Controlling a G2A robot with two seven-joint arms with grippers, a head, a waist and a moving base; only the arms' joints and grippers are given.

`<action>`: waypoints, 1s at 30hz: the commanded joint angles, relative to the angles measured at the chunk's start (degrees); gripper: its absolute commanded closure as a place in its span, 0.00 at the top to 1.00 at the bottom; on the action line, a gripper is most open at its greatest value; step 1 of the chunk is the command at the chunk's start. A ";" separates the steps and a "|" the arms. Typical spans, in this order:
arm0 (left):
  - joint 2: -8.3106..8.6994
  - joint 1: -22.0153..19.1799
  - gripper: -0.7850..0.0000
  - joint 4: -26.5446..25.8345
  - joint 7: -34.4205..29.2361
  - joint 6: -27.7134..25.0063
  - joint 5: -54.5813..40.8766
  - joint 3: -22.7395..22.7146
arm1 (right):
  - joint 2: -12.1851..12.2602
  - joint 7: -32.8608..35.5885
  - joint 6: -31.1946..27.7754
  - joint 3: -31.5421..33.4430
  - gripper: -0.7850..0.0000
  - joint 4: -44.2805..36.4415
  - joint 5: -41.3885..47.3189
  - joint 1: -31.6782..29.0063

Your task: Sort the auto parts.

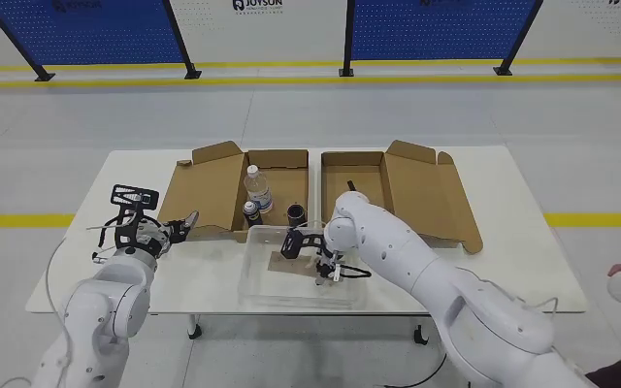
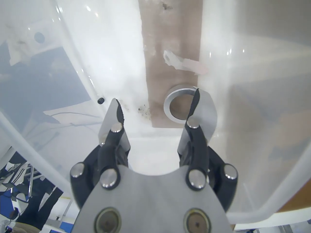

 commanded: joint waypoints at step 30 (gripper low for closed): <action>0.00 0.00 1.00 0.00 0.00 0.00 0.00 0.00 | -5.02 -8.23 -8.60 -4.17 0.70 7.08 2.21 3.01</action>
